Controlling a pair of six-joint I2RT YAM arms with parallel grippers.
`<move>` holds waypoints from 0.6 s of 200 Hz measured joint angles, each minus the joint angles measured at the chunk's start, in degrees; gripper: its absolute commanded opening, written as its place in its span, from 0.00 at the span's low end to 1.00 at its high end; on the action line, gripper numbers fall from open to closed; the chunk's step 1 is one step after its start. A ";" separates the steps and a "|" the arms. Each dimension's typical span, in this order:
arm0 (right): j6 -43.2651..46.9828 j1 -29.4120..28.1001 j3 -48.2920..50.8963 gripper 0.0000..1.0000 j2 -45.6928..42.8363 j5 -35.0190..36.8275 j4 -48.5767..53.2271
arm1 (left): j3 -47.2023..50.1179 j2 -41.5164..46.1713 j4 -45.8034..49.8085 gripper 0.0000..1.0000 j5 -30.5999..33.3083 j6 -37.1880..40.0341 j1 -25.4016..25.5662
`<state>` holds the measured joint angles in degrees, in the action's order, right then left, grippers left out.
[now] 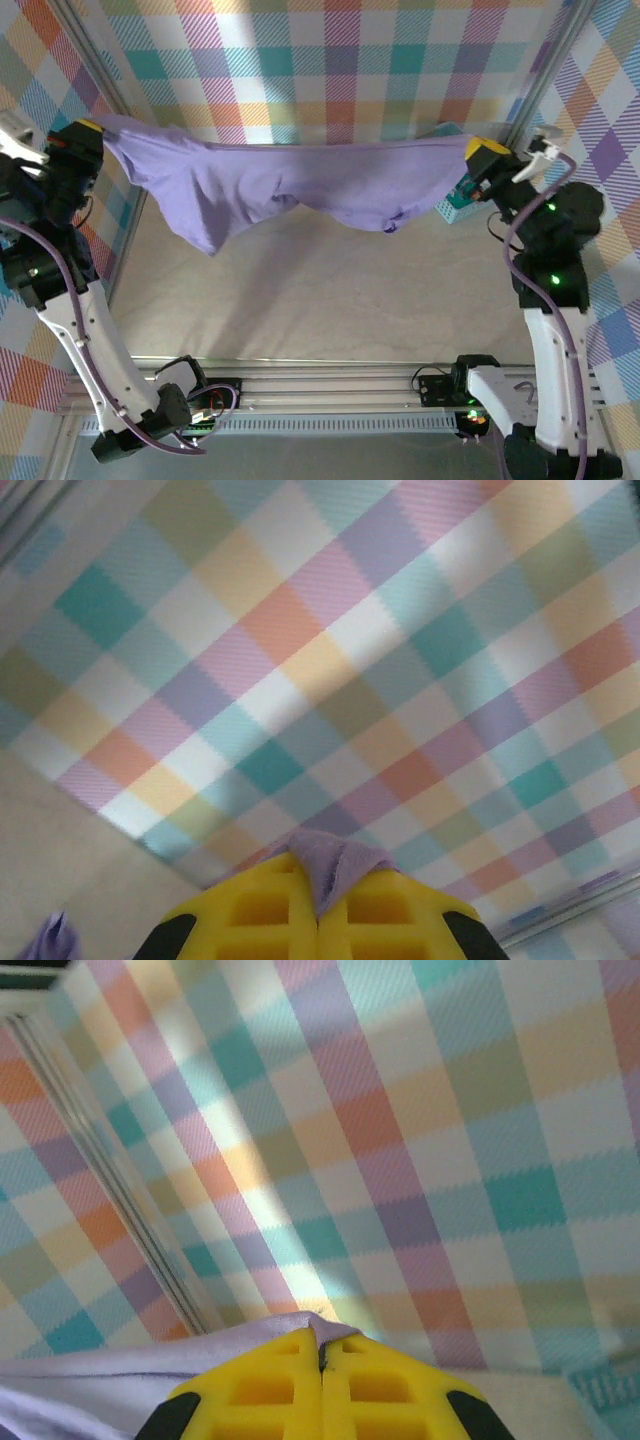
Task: Fold the inside-out t-shirt
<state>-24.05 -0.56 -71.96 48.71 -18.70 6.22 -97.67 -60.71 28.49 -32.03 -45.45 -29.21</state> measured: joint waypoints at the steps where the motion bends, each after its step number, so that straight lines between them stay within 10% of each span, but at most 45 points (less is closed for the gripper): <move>1: 0.09 0.02 -0.15 0.00 -0.07 -0.02 0.15 | -0.09 0.02 0.00 0.00 -0.02 -0.02 -0.07; 48: 3.58 0.22 -4.22 0.00 1.07 -0.96 3.98 | 1.22 -0.55 2.62 0.00 2.27 4.07 2.12; 120: 2.75 0.17 -13.46 0.00 33.29 -3.37 4.04 | -8.83 -25.44 10.19 0.00 16.72 15.47 20.50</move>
<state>-21.30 -0.38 -85.43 82.00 -22.06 10.26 -106.50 -86.15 38.68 -15.31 -29.98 -8.71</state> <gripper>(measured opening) 0.041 0.048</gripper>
